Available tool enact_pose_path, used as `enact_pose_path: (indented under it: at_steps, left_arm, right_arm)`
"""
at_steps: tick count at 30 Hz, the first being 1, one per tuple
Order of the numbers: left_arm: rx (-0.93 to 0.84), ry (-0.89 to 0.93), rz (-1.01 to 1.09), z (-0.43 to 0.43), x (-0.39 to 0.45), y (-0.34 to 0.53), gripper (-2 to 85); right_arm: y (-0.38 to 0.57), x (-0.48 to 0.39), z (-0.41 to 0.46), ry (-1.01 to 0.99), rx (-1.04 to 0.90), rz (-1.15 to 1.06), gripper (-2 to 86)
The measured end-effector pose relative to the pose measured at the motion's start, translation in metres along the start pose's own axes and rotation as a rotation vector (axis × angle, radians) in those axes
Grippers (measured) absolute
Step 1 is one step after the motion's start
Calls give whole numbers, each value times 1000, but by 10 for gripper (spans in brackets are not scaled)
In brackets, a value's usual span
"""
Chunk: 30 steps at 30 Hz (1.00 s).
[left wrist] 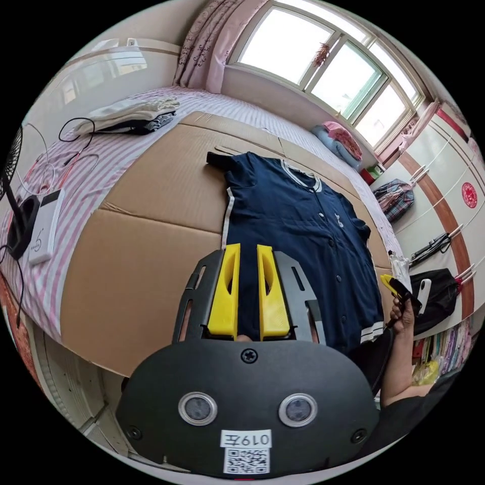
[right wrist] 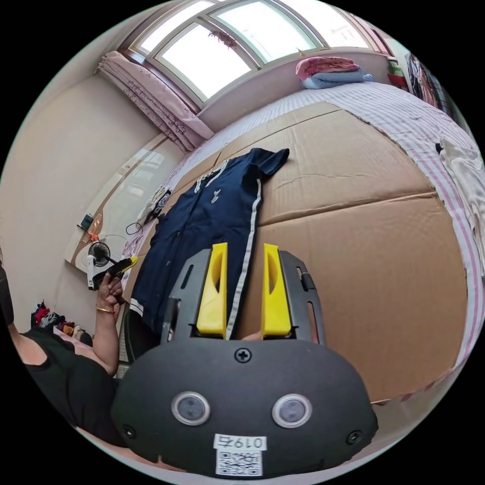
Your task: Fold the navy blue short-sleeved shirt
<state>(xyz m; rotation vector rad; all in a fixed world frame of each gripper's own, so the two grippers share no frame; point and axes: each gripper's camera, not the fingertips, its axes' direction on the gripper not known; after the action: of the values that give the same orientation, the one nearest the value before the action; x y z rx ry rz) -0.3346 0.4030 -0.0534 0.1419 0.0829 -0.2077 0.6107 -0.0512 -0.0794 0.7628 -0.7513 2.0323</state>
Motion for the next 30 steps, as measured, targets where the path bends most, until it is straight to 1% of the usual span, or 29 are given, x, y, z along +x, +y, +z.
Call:
enact_pose_path:
  at_steps: [4,10,12,13,16,20,24,30]
  left_arm:
    - [-19,11,-5,-12,0,40,25]
    - [-12,36,-28,-29,-15,97,16]
    - [-65,29,-68,-28,-26,113,17]
    - [-70,39,-73,-29,-28,117,19]
    - [-72,90,-112,-35,-43,136,27]
    - [-58,236,-198,-42,-74,160,53]
    - [-50,369,-281,-44,-103,177,66]
    - [-72,303,-268,-49,-115,190,63]
  right_arm:
    - [9,13,-30,-23,-8,22,105]
    - [26,37,-75,-34,-98,35,101]
    - [28,48,-89,-65,-86,55,99]
    - [28,57,-98,-112,-86,72,97]
    - [30,79,-116,-190,-61,121,89]
    - [26,110,-143,-267,-43,177,79]
    - [17,127,-166,-274,-60,177,75]
    - [6,149,-204,-281,-124,149,71]
